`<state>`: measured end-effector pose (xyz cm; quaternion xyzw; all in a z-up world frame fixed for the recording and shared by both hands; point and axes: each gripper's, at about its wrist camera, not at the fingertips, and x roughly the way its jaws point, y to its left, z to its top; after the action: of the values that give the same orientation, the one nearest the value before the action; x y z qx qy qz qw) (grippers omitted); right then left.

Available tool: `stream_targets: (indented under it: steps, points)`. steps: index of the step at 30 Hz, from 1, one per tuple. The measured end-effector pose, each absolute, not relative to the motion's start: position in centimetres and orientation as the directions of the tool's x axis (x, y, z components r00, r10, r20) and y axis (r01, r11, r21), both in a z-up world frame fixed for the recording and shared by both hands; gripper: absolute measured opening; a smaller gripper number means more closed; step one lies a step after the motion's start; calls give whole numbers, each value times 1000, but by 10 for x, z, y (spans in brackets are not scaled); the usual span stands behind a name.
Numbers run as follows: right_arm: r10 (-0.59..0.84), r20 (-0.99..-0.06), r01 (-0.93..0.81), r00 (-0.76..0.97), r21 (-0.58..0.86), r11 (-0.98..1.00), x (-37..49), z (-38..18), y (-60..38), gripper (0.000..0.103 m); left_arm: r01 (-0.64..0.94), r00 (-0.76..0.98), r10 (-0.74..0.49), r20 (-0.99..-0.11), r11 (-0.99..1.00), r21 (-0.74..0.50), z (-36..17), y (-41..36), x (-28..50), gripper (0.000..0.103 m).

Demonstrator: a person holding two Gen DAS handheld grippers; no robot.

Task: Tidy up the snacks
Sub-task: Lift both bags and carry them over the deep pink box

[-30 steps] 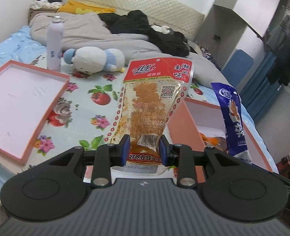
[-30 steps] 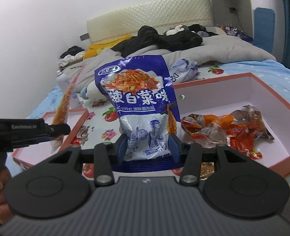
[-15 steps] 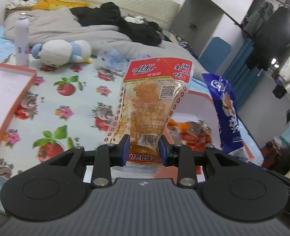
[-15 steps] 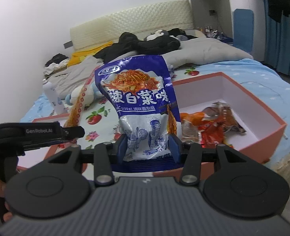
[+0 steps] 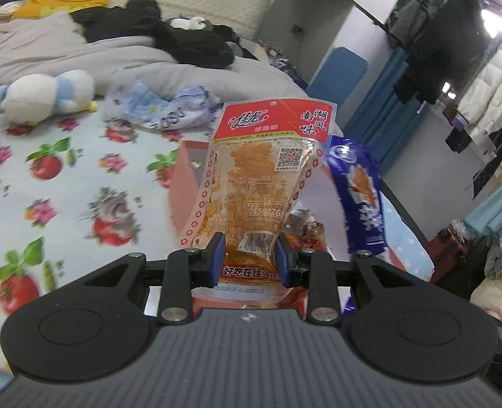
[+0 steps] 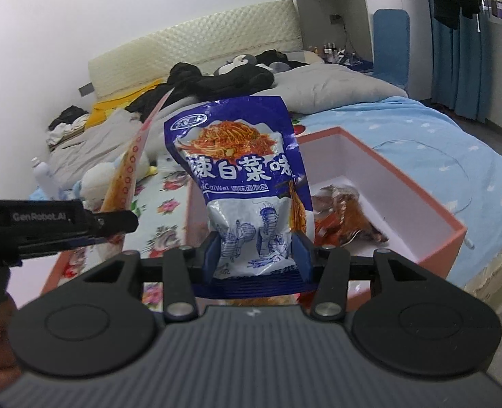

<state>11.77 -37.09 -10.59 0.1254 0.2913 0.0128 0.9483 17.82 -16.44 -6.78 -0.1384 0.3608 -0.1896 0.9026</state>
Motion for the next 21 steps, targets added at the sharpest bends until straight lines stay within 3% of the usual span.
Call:
stream_targets:
  steps: [10,21]
  points:
    - [107,-581,50,807,248,968,172,-137,-401,50,306,614,-478,-628,878,-369,-96,-231,241,36]
    - [157,-609,43,777,301,953,217,-163,-421,51,276,589,-407,-698,913,-300,-123,-254,298,36]
